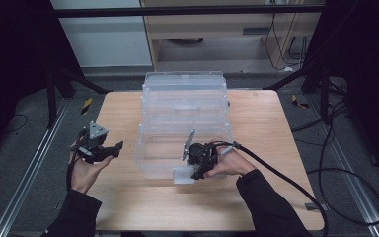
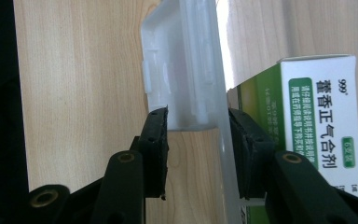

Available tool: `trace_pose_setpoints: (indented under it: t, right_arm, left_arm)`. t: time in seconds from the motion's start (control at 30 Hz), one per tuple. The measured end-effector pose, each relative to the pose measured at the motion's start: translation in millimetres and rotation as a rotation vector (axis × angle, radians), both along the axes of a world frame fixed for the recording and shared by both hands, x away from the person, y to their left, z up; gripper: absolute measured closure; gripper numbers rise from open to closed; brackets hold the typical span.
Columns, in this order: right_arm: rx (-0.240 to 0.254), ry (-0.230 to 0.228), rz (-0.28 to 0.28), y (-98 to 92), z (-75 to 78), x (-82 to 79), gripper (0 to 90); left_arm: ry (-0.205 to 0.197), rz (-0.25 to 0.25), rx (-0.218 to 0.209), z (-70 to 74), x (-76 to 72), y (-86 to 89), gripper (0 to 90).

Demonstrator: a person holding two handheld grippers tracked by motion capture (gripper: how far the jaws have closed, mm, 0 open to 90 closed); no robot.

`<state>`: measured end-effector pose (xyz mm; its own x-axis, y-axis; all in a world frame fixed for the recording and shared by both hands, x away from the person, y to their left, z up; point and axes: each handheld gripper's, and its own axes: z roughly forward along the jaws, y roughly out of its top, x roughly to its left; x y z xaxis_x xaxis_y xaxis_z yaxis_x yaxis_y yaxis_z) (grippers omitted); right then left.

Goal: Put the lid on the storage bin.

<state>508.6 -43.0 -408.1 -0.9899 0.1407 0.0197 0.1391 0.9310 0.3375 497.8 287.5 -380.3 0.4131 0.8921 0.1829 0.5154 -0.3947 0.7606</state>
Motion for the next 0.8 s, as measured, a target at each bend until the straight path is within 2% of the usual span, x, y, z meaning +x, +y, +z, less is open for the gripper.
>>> trace_pose_setpoints:
  t: [0.17, 0.3, 0.8]
  right_arm:
    - [-0.001, 0.002, 0.0, 0.1, 0.0, 0.3, 61.1]
    - [0.003, -0.001, 0.013, -0.6, -0.2, 0.9, 61.5]
    - [0.013, -0.011, 0.029, -1.9, -0.6, 0.5, 61.9]
  left_arm:
    - [-0.002, -0.019, -0.012, 10.6, 6.0, 0.5, 33.0]
    - [-0.012, -0.041, 0.023, 21.6, 12.5, -2.5, 33.0]
    - [0.008, -0.155, 0.067, 42.7, 29.8, -8.8, 33.7]
